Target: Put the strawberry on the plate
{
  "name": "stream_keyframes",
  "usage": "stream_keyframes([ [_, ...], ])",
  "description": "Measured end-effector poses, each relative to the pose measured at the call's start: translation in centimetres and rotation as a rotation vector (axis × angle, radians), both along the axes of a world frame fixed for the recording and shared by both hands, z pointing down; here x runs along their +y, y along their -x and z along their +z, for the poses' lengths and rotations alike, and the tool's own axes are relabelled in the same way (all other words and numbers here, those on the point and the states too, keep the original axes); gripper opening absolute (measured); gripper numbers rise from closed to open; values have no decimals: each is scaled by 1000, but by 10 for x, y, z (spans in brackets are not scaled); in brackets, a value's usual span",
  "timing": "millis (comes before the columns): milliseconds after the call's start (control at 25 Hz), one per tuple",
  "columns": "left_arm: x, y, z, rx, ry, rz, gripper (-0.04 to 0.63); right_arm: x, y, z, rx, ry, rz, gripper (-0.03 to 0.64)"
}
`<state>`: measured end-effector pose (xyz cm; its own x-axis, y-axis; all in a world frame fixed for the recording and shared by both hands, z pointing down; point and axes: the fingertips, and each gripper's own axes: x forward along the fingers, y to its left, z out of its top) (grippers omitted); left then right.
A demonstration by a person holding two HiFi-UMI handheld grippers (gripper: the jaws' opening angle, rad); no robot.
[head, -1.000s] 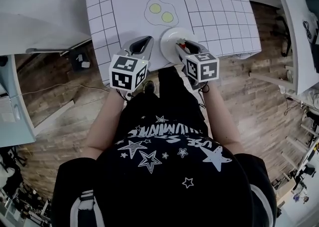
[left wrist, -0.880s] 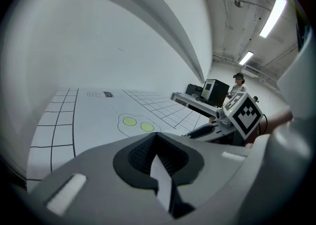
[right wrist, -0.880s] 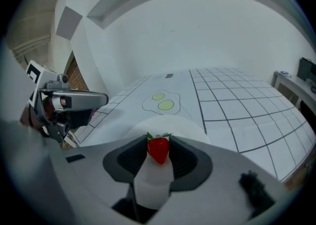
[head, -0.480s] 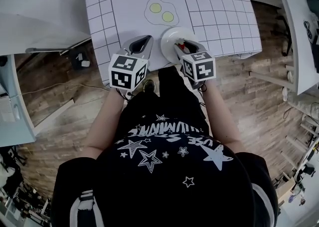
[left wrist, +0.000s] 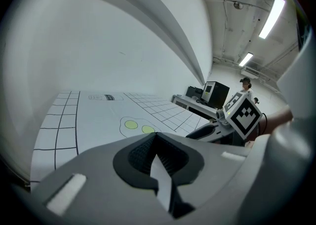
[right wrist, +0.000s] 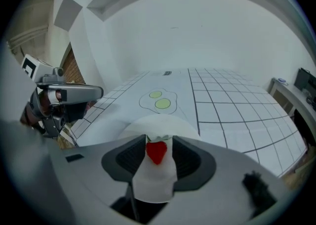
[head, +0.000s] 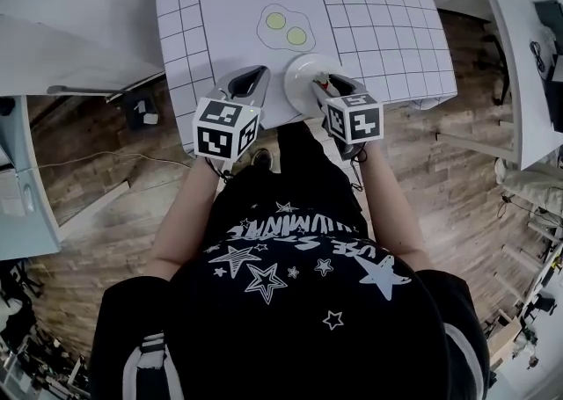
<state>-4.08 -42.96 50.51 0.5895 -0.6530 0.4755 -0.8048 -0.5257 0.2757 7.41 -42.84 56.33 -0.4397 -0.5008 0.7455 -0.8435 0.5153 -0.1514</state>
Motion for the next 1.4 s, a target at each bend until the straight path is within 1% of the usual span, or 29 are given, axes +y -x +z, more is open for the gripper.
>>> stream_keyframes([
  [280,11,4,-11,10,-32,2,9,6,-9,-16,-6,-31,30,163],
  [640,27,9,-33,46,-98,18,9,20,-3,-58,-55,-146,50,161],
  [760,36,13,-38,60,-108,15,9,28,-2,-69,-73,-176,76,161],
  [960,49,14,-47,76,-123,40,9,42,-11,-75,-79,-179,154,158],
  [1000,50,13,-49,77,-130,46,9,44,-14,-75,-79,-182,170,145],
  [1080,51,11,-54,84,-141,52,9,48,-21,-78,-93,-192,204,81],
  [1120,52,9,-55,89,-143,53,9,50,-24,-81,-107,-200,220,64],
  [1240,59,0,-55,93,-139,61,9,57,-32,-89,-163,-235,249,60],
  [1400,70,-15,-55,87,-135,72,9,63,-48,-98,-191,-263,263,41],
])
